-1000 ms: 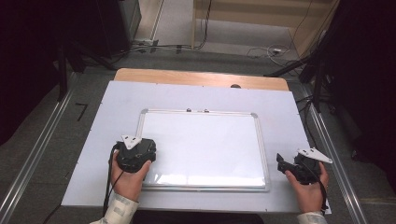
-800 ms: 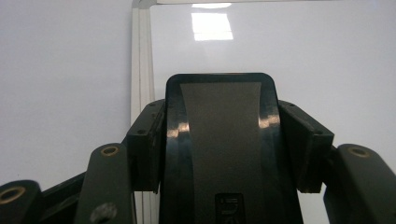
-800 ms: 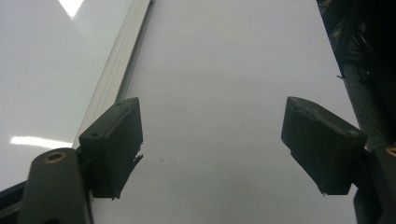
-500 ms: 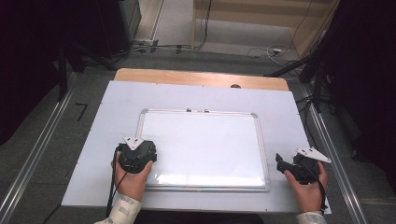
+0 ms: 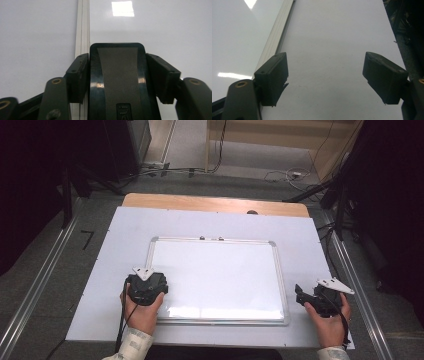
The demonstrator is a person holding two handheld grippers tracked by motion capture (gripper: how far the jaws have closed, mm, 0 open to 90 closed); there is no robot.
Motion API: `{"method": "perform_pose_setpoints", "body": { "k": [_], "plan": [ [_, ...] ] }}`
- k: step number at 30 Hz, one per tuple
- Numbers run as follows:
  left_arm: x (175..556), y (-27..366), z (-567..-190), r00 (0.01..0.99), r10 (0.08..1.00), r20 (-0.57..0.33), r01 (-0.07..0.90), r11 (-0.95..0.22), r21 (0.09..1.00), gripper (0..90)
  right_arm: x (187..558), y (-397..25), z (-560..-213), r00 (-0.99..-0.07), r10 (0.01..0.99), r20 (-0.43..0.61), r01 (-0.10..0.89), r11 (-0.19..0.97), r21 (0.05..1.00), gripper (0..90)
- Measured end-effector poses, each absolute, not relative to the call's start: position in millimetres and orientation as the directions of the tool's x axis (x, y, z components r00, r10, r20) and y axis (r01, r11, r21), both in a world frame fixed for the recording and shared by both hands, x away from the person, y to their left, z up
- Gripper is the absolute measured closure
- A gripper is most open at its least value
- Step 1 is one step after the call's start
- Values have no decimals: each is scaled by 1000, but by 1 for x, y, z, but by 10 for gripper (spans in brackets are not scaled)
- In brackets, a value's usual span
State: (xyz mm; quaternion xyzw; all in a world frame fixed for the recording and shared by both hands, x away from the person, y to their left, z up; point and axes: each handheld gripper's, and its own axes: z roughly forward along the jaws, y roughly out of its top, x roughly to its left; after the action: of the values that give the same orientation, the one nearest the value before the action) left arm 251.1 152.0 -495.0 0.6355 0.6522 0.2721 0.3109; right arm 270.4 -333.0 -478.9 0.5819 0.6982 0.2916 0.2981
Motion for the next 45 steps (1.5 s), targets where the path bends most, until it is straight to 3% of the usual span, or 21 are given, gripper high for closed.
{"method": "perform_pose_setpoints", "body": {
  "k": [12, 45],
  "plan": [
    [249, 152, -490, 39, 996, -82, 647, 37, 761, 289, 270, -333, -479, -145, 986, -78, 637, 153, 756, 191],
    [244, 164, -473, 99, 986, -134, 586, 50, 809, 252, 269, -334, -479, -143, 987, -77, 640, 152, 753, 190]
  ]
}}
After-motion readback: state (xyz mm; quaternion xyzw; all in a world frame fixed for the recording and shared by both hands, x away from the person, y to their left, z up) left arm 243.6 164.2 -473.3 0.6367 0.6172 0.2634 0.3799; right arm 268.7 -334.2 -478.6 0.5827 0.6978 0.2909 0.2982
